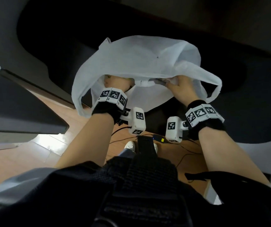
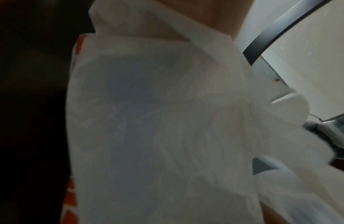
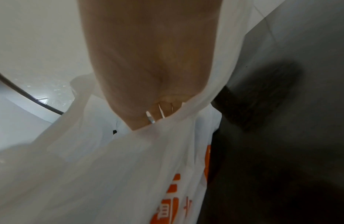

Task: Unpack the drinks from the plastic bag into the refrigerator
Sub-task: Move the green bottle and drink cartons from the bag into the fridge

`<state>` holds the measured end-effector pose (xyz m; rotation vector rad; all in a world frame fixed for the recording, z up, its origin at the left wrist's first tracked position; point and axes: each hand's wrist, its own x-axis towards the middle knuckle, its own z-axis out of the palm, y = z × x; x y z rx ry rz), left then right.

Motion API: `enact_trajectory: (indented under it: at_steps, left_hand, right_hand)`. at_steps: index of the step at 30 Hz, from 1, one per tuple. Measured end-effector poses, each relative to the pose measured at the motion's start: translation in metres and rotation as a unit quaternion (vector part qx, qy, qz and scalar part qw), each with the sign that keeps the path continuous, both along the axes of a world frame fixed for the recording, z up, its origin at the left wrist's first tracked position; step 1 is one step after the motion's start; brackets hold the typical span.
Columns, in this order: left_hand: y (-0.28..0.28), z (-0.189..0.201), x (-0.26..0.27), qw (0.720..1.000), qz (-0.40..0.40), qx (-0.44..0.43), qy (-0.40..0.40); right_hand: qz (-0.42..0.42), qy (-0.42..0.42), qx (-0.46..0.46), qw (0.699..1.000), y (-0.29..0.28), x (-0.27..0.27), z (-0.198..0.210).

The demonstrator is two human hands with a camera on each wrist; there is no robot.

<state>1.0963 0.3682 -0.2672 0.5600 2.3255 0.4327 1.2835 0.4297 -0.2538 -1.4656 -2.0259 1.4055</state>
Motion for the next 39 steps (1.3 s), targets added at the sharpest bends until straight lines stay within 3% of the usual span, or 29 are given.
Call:
enact_trajectory:
  at_steps: [4, 7, 9, 12, 18, 21, 24, 26, 30, 39]
  left_hand:
    - [0.001, 0.023, 0.011, 0.999, 0.005, -0.044, 0.027]
    - [0.001, 0.032, 0.015, 1.000, 0.012, -0.016, 0.014]
    - [0.002, 0.038, 0.018, 0.999, 0.031, 0.012, -0.017]
    - [-0.001, 0.048, 0.019, 0.998, -0.002, 0.000, -0.057]
    - [-0.009, 0.074, 0.018, 0.977, 0.077, 0.095, -0.177]
    - [-0.015, 0.087, 0.014, 0.952, 0.104, 0.114, -0.263]
    - [-0.020, 0.100, 0.005, 0.904, 0.126, 0.166, -0.374]
    - [-0.024, 0.106, -0.002, 0.888, 0.120, 0.185, -0.404]
    - [-0.030, 0.113, -0.010, 0.882, 0.082, 0.199, -0.420]
    - [-0.035, 0.124, -0.013, 0.887, 0.064, 0.220, -0.400]
  right_hand:
    - [-0.002, 0.003, -0.019, 1.000, 0.005, 0.001, -0.002]
    - [0.005, -0.006, -0.002, 1.000, 0.006, -0.002, -0.007]
    - [0.010, -0.037, 0.012, 0.999, 0.007, -0.003, -0.007]
    - [0.004, -0.083, 0.017, 0.996, 0.014, -0.005, -0.005]
    - [0.036, -0.220, 0.058, 0.973, 0.014, -0.013, 0.000]
    - [0.050, -0.235, 0.069, 0.968, 0.013, -0.018, -0.001]
    - [0.071, -0.270, 0.084, 0.957, 0.015, -0.020, -0.003]
    - [0.080, -0.298, 0.095, 0.947, 0.019, -0.024, -0.004]
    - [0.075, -0.333, 0.135, 0.930, 0.022, -0.033, -0.009]
    - [0.094, -0.291, 0.188, 0.933, 0.023, -0.032, -0.014]
